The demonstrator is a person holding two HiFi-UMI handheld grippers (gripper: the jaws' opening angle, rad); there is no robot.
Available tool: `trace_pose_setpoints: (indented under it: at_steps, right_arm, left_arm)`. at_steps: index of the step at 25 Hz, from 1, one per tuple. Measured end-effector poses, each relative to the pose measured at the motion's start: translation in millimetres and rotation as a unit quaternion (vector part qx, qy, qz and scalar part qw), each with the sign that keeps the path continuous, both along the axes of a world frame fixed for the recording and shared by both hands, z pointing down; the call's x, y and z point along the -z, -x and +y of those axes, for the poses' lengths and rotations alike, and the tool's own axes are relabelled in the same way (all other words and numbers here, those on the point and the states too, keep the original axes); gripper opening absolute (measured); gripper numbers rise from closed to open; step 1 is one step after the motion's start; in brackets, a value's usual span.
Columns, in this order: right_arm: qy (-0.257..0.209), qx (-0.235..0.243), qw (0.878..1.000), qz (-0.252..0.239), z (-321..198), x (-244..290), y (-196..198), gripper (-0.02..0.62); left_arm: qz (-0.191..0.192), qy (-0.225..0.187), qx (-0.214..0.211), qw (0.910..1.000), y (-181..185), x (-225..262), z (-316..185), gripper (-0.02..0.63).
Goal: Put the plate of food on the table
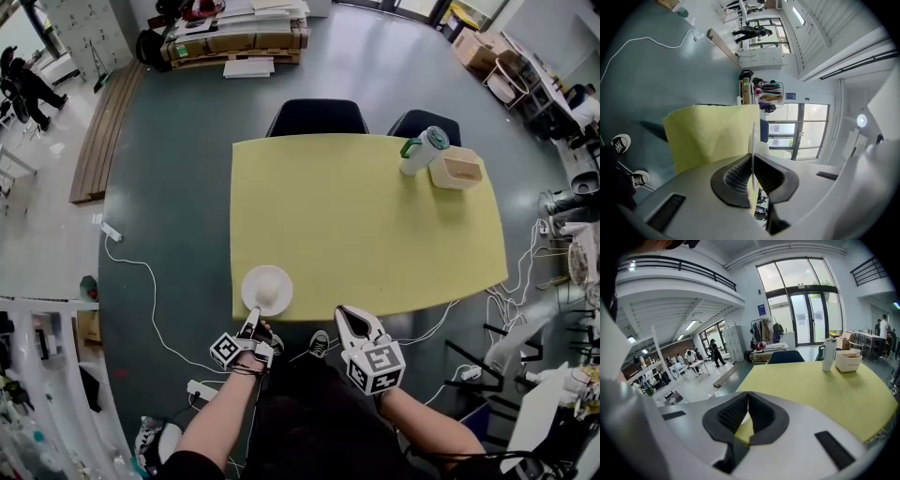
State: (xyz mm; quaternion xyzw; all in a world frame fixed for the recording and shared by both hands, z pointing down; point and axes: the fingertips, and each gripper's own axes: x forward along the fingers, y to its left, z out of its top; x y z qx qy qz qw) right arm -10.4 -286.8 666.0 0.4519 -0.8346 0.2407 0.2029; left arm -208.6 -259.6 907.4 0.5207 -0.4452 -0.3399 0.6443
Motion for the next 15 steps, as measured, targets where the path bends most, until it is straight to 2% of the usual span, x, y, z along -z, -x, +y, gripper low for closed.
trace_pose_setpoints:
  at_steps: [6,10,15]
  right_arm:
    - [0.007,-0.002,1.0,0.001,3,-7,-4,0.012]
    - [0.009,-0.001,1.0,0.001,2,-9,-4,0.012]
    - [0.012,0.0,1.0,0.001,3,-11,-4,0.012]
  left_arm:
    - [0.013,0.011,0.018,0.9997,-2,-2,-5,0.023]
    - [-0.01,0.031,0.014,0.9994,-1,-9,-5,0.025]
    - [-0.018,0.053,0.022,0.9982,1,-14,-4,0.025]
